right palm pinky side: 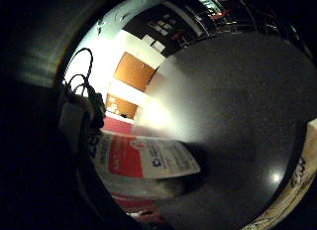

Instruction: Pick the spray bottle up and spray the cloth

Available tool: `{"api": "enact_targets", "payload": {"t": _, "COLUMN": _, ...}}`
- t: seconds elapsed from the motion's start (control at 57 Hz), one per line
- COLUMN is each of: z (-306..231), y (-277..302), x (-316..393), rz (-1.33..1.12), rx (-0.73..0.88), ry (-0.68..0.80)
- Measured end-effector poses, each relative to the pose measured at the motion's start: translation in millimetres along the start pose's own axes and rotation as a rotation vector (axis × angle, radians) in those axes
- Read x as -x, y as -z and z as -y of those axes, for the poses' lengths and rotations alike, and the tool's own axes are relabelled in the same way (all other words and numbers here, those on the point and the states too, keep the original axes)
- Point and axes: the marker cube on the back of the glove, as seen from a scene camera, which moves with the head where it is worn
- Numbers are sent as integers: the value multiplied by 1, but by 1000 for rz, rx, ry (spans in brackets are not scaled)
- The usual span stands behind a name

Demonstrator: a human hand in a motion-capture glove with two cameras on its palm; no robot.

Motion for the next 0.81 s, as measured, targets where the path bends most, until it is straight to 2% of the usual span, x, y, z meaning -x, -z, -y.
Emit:
{"api": "enact_targets", "payload": {"t": 0.158, "z": -7, "y": 4, "x": -11, "rz": -85, "rx": 80, "ry": -35}}
{"api": "enact_targets", "payload": {"t": 0.263, "z": -21, "y": 30, "x": -4, "rz": -70, "rx": 174, "ry": -51}}
{"api": "enact_targets", "payload": {"t": 0.386, "z": 1, "y": 49, "x": -12, "rz": -165, "rx": -29, "ry": -29}}
{"api": "enact_targets", "payload": {"t": 0.474, "z": -23, "y": 65, "x": 8, "rz": -84, "rx": 96, "ry": -43}}
{"api": "enact_targets", "payload": {"t": 0.685, "z": -22, "y": 116, "x": 36, "rz": -86, "rx": -58, "ry": -52}}
{"api": "enact_targets", "payload": {"t": 0.808, "z": -54, "y": 149, "x": 38, "rz": -144, "rx": 47, "ry": -91}}
